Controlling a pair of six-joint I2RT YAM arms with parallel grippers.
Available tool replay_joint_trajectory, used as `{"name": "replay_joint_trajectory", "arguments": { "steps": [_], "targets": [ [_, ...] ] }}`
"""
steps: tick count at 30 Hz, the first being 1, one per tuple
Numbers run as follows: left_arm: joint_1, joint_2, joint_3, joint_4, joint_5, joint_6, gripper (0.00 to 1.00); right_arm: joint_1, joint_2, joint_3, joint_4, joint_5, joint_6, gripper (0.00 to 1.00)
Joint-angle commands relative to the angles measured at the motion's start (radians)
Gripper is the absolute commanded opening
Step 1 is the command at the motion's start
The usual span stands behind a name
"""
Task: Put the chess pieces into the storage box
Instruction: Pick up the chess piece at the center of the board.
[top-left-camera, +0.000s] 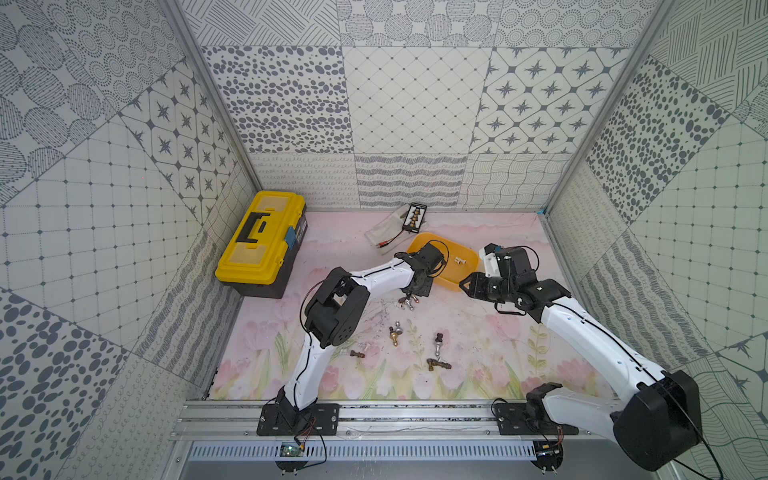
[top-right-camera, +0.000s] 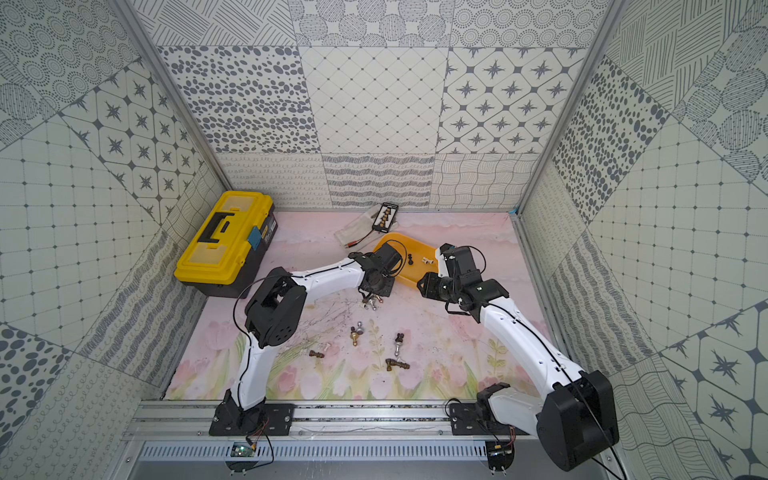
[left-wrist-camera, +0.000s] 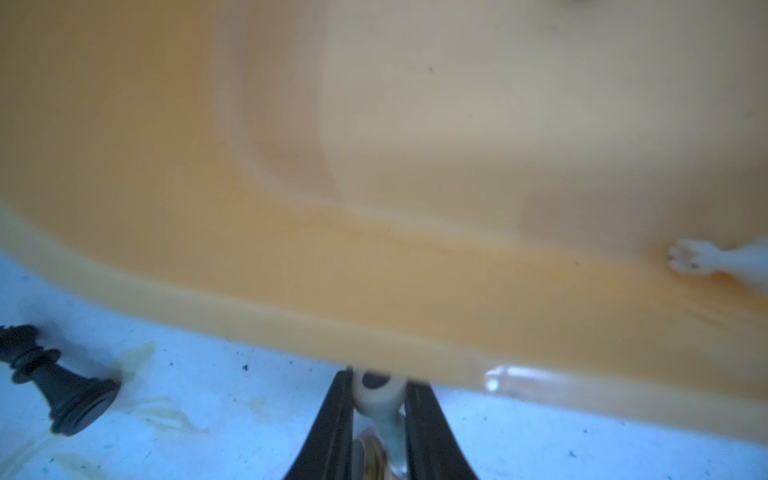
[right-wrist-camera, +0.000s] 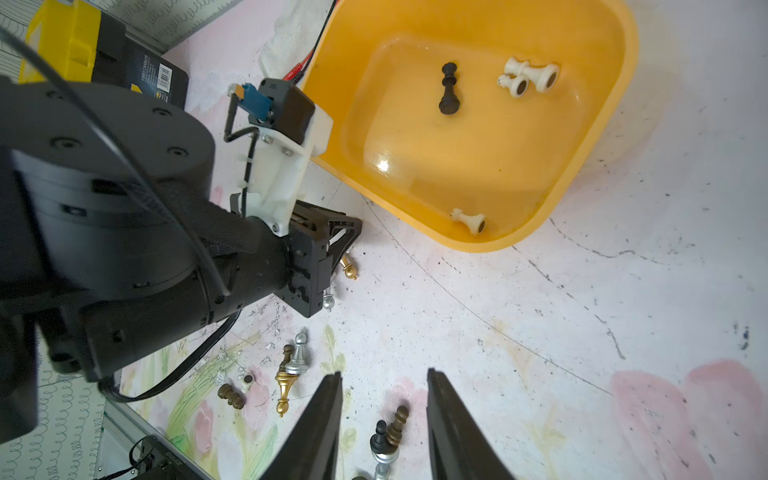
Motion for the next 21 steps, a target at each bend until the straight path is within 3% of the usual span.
{"name": "replay_joint_trajectory", "arguments": {
  "steps": [1,12,21],
  "targets": [
    [-0.005,-0.054,0.023,-0.082,0.016,0.018,0.01,-0.012,-0.016,0.014,0.023,0.008,-0.018,0.4],
    [-0.005,-0.116,0.1,-0.104,-0.01,0.043,0.01,-0.026,-0.083,0.008,0.025,0.033,-0.01,0.4],
    [-0.005,0.134,0.491,-0.167,0.041,0.143,0.03,-0.048,-0.15,-0.006,-0.01,0.037,-0.007,0.4]
  ]
}}
